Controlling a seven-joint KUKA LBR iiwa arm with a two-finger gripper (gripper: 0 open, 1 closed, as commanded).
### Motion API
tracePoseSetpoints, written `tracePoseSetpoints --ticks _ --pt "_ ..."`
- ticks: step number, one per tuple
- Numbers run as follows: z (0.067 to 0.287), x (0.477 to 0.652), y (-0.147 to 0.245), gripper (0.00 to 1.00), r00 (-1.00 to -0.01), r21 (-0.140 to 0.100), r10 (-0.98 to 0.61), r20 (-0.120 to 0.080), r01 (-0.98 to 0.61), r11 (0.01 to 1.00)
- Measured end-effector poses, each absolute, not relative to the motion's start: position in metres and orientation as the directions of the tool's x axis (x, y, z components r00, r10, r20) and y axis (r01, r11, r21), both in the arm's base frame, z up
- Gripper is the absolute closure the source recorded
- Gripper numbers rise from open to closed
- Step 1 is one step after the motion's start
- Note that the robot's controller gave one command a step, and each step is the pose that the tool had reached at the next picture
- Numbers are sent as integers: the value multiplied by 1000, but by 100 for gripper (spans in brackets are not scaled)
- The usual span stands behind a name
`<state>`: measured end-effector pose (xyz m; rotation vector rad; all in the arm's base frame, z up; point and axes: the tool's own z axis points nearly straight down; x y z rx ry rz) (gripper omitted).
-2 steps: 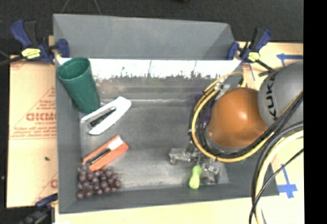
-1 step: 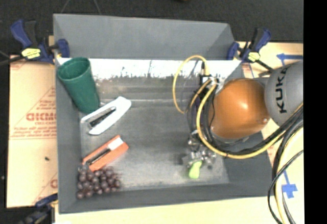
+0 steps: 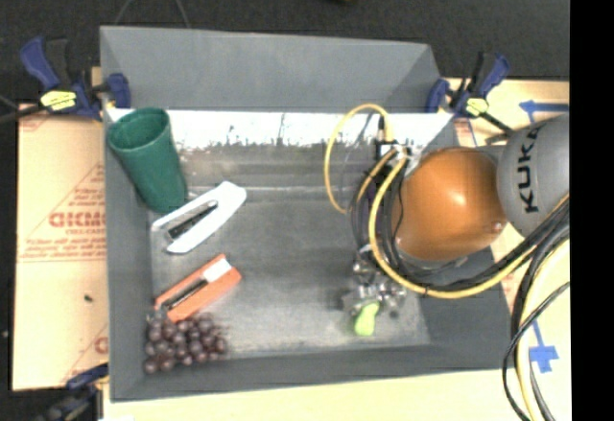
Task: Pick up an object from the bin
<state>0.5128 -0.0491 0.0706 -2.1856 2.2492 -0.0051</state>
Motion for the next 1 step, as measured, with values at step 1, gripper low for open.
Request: tracePoseSetpoints --ticks 1 --pt "83 511 -49 100 -30 -2 -1000 -3 -1000 30"
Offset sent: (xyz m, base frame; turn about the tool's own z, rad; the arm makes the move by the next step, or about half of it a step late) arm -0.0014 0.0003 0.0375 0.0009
